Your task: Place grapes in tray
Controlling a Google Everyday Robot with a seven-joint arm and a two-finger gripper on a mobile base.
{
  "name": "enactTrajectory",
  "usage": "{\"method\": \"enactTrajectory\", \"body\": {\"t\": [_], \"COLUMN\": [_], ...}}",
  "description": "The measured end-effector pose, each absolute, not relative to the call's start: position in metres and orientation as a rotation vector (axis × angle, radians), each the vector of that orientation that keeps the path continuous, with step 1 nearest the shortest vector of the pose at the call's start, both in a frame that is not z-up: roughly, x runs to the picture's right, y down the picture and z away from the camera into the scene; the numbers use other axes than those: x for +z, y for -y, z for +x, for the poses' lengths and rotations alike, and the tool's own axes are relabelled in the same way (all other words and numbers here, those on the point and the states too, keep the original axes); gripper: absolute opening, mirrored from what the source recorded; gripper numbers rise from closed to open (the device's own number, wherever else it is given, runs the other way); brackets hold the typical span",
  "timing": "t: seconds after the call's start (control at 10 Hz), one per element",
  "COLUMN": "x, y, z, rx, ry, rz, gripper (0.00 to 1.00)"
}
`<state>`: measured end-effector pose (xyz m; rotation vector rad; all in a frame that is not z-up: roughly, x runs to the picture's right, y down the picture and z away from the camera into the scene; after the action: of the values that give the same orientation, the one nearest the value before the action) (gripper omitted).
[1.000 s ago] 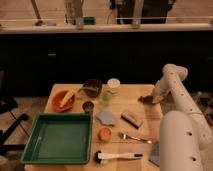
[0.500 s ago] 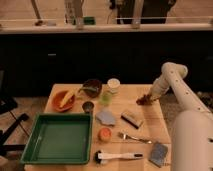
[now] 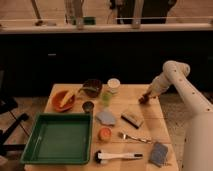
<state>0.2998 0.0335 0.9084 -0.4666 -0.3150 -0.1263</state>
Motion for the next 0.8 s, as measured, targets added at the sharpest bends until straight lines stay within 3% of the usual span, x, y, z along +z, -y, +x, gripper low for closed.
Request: {"method": "enactTrajectory", "body": {"t": [0.8], "x": [0.856], "y": [-0.003], "z": [0.228], "rx": [-0.335], "ry": [0.465], "rz": [-0.393], "gripper": [0.00]}}
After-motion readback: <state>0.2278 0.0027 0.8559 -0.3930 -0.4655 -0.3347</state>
